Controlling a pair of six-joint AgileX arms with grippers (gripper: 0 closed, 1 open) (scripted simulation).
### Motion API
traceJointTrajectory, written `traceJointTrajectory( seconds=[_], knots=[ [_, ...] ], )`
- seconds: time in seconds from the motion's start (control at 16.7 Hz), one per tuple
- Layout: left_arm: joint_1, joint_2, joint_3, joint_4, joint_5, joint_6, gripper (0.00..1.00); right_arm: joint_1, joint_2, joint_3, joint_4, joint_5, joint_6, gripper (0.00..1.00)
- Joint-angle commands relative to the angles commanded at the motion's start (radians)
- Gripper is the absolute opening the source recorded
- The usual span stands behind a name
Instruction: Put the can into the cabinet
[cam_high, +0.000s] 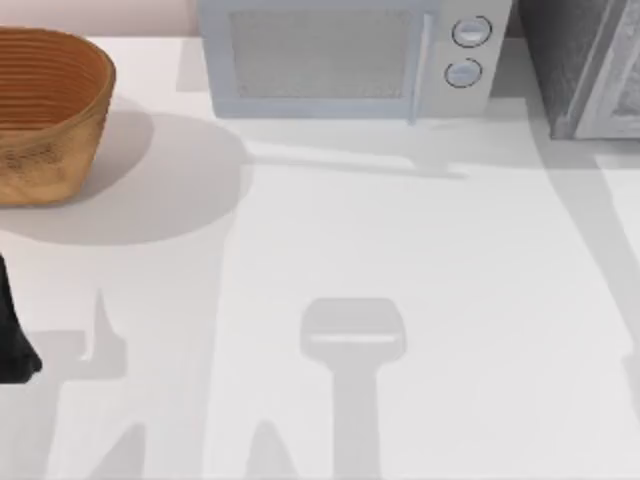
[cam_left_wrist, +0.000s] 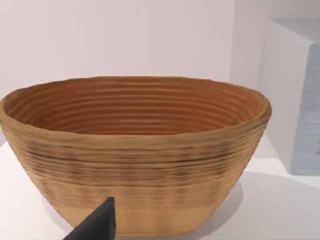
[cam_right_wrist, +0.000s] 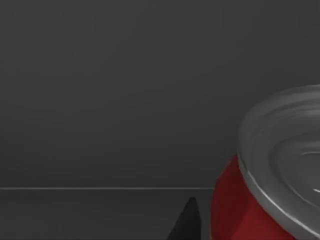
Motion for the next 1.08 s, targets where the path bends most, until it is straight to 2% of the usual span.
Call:
traceJointTrajectory(
  seconds=[0.54, 0.72, 1.02, 1.08],
  knots=[
    [0.0, 0.0, 0.0, 0.0, 0.0, 0.0, 1.0, -0.047, 0.451, 0.635, -0.156, -0.048, -0.003, 0.0],
    [0.0, 0.0, 0.0, 0.0, 0.0, 0.0, 1.0, -0.057, 0.52, 0.721, -0.18, -0.056, -0.005, 0.0],
    [0.0, 0.0, 0.0, 0.0, 0.0, 0.0, 1.0, -0.058, 0.526, 0.729, -0.182, -0.057, -0.005, 0.0],
    [0.0, 0.0, 0.0, 0.0, 0.0, 0.0, 1.0, -0.058, 0.526, 0.729, -0.182, -0.057, -0.005, 0.08]
  ],
)
